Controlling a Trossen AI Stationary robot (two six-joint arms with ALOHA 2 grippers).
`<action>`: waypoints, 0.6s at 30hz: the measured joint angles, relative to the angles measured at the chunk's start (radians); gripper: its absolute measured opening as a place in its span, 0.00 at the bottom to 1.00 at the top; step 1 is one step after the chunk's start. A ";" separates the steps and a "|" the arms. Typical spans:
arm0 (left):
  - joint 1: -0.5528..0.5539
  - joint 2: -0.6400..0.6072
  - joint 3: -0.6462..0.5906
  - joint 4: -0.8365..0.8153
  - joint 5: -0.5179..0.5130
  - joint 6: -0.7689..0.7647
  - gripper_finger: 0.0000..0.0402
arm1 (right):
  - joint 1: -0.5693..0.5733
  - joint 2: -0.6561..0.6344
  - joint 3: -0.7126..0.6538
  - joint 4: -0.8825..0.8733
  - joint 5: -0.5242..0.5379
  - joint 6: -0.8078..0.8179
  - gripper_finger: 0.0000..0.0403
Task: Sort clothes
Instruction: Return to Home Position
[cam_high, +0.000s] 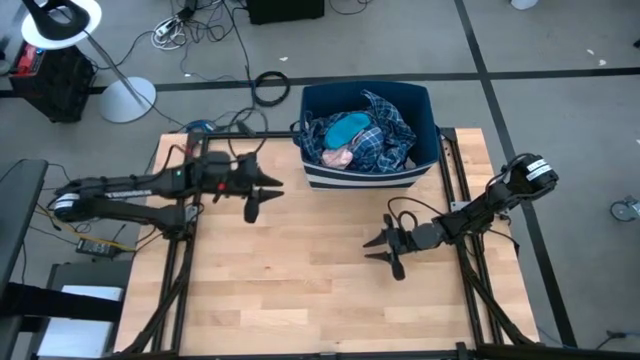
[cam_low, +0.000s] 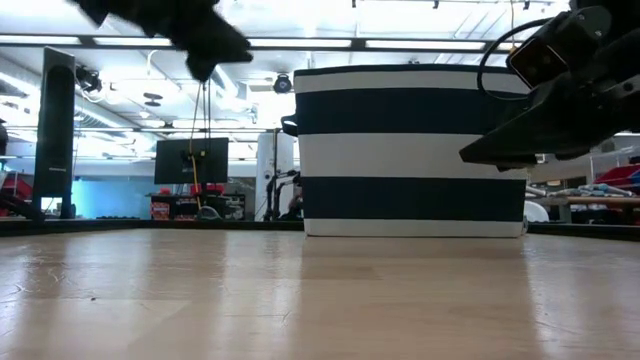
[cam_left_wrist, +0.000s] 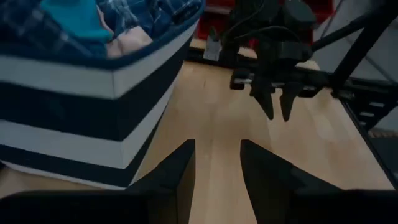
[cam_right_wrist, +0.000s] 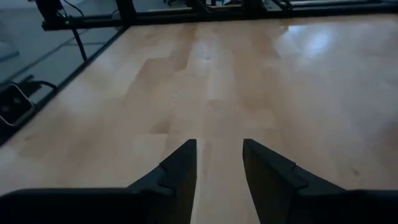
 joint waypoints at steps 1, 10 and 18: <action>0.000 -0.022 -0.049 0.049 0.000 -0.006 0.33 | -0.005 0.000 0.000 0.000 0.000 -0.013 0.33; 0.000 -0.106 -0.375 0.391 0.000 -0.086 0.33 | -0.016 0.000 0.000 0.000 0.000 -0.048 0.33; -0.031 -0.112 -0.534 0.579 -0.001 -0.175 0.33 | -0.016 0.000 0.000 -0.008 0.000 -0.048 0.33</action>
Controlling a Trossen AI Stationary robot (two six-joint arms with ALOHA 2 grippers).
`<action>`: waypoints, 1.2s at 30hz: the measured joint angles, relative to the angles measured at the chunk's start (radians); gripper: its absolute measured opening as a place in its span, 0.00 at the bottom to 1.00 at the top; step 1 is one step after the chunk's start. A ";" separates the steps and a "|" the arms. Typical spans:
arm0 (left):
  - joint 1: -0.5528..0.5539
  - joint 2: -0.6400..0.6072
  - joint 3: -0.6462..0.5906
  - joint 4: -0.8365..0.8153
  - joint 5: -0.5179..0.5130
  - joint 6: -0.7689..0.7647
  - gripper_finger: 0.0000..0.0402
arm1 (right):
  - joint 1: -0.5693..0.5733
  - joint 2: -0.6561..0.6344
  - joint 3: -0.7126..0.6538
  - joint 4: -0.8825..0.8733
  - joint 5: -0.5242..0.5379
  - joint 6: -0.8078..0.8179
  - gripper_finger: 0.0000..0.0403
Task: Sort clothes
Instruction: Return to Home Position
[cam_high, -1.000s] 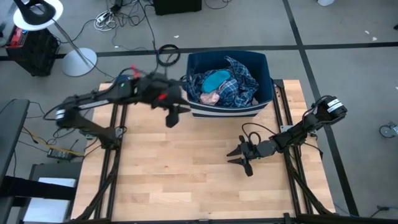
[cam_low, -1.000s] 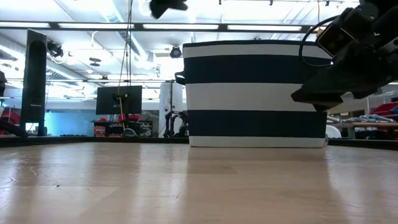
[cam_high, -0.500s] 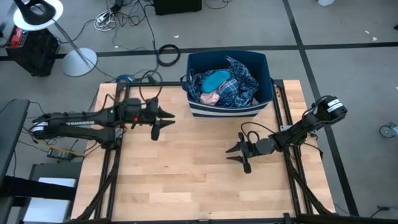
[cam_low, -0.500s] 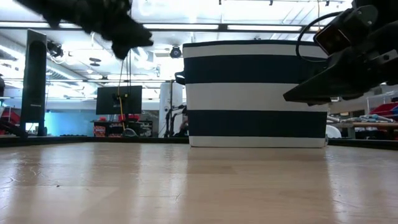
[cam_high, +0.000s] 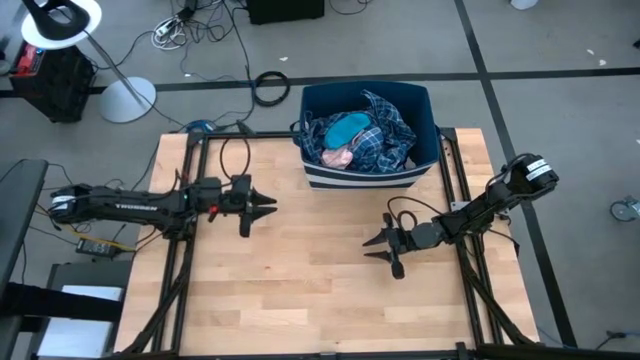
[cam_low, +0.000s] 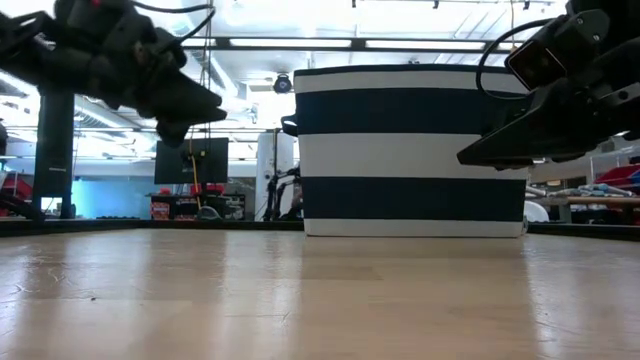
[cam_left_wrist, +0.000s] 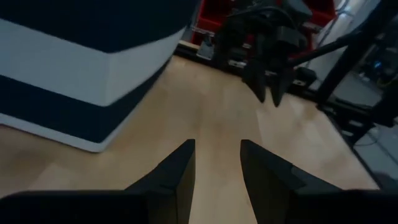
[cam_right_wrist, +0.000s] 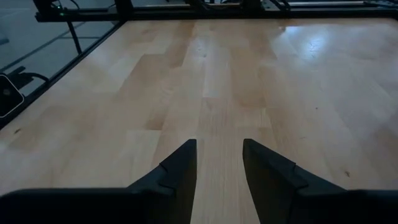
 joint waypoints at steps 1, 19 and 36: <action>-0.006 -0.003 -0.018 0.026 0.000 -0.009 0.33 | 0.000 0.000 0.000 0.000 0.000 0.000 0.33; -0.188 -0.009 -0.219 0.236 -0.276 -0.156 0.33 | 0.000 0.000 0.000 -0.049 -0.001 -0.003 0.33; -0.189 -0.042 -0.222 0.216 -0.222 -0.050 0.33 | 0.008 0.000 0.000 -0.099 -0.003 0.000 0.33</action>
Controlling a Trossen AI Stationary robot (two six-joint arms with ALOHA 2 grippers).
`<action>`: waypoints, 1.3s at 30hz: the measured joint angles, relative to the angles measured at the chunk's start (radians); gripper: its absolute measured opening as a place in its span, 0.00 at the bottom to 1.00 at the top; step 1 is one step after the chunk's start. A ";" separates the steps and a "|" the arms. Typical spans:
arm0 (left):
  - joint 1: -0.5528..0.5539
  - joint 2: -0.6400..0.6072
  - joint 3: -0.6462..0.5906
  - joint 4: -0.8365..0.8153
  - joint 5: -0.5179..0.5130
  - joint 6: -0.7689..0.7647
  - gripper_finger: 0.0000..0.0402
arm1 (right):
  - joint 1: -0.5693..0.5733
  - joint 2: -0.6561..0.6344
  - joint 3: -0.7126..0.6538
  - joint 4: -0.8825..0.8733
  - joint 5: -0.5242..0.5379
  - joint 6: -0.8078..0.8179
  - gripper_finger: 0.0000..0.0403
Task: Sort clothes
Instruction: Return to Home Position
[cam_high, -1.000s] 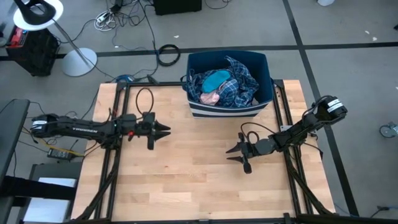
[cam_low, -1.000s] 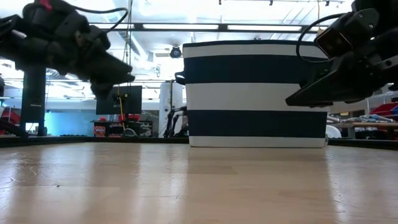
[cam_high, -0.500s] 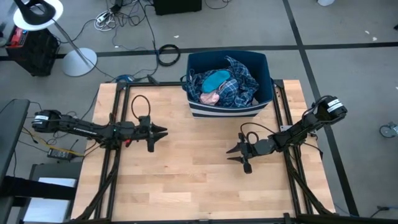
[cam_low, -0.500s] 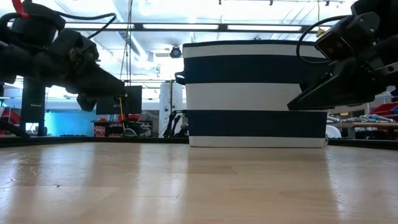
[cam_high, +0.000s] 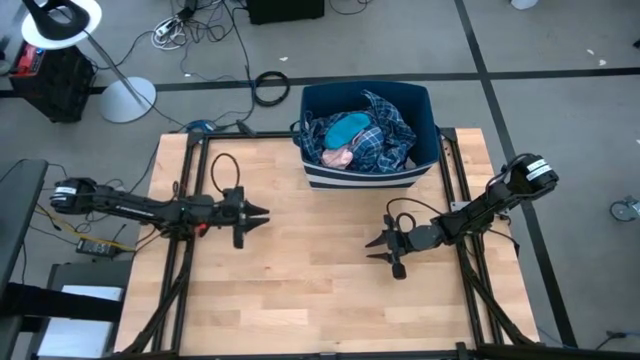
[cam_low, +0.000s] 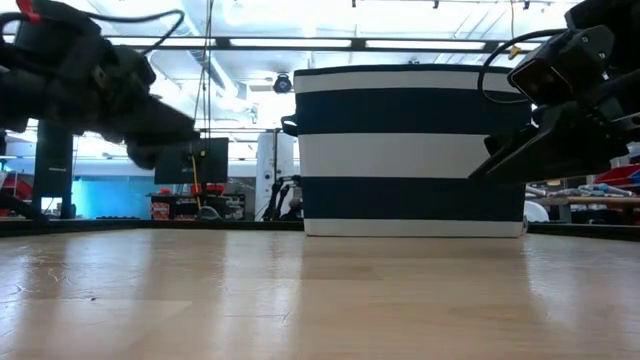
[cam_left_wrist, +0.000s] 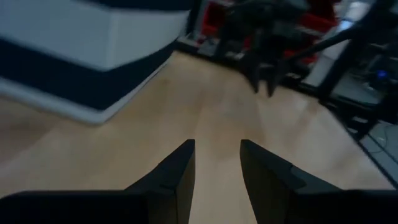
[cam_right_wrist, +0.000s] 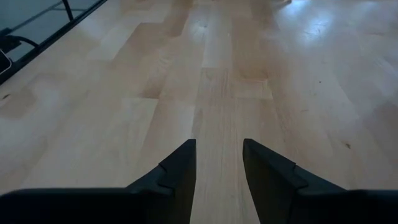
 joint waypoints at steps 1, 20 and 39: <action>0.000 -0.015 0.000 0.002 0.015 0.016 0.33 | 0.000 0.000 0.000 0.000 0.000 0.000 0.33; 0.000 -0.548 0.000 -0.416 0.081 0.113 0.33 | 0.000 0.000 0.000 0.002 -0.025 0.001 0.33; 0.000 -0.762 0.000 -0.613 0.072 0.195 0.33 | 0.000 0.000 0.000 0.010 -0.025 0.000 0.33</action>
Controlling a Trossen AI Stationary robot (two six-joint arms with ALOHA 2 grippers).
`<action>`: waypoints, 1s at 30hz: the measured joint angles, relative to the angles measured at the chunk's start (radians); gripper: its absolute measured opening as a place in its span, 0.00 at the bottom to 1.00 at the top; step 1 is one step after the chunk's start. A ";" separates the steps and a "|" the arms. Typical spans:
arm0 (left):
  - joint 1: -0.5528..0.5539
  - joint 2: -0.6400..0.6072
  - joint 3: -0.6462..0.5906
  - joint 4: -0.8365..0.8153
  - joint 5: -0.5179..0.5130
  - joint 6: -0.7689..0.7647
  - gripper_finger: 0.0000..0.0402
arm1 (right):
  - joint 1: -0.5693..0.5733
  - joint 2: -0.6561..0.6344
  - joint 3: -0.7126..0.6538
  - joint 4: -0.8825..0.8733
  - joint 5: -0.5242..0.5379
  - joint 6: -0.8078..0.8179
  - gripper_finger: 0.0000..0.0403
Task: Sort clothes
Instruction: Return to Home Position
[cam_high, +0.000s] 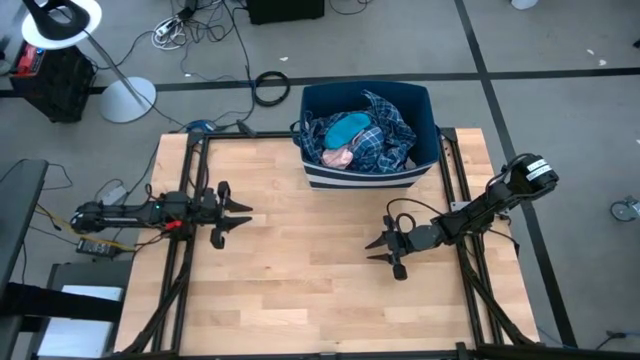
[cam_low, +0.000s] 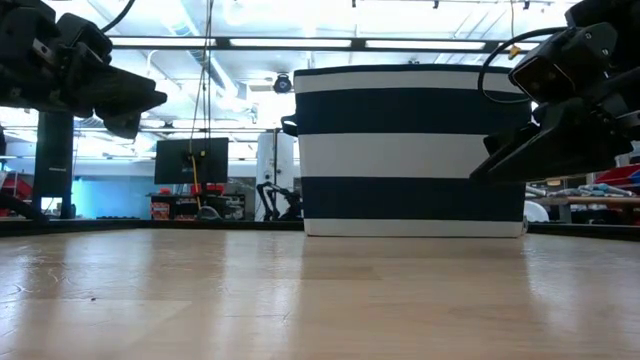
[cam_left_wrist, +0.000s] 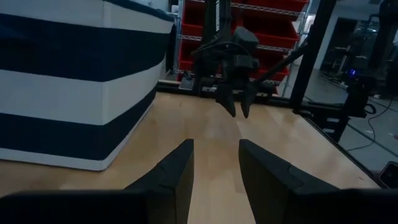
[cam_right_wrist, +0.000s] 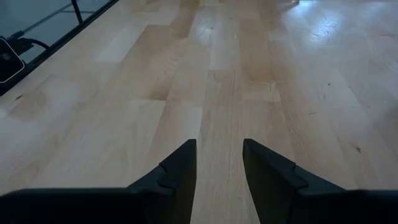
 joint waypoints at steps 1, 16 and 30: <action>0.000 0.002 0.000 0.000 0.000 0.000 0.33 | 0.000 0.000 0.000 0.000 0.000 0.000 0.33; 0.000 0.007 0.000 0.024 -0.003 0.027 0.33 | -0.124 -0.324 0.000 -0.298 -0.037 0.046 0.33; 0.000 0.007 0.000 0.019 -0.002 0.030 0.33 | -0.199 -0.853 0.000 -0.775 -0.104 0.069 0.33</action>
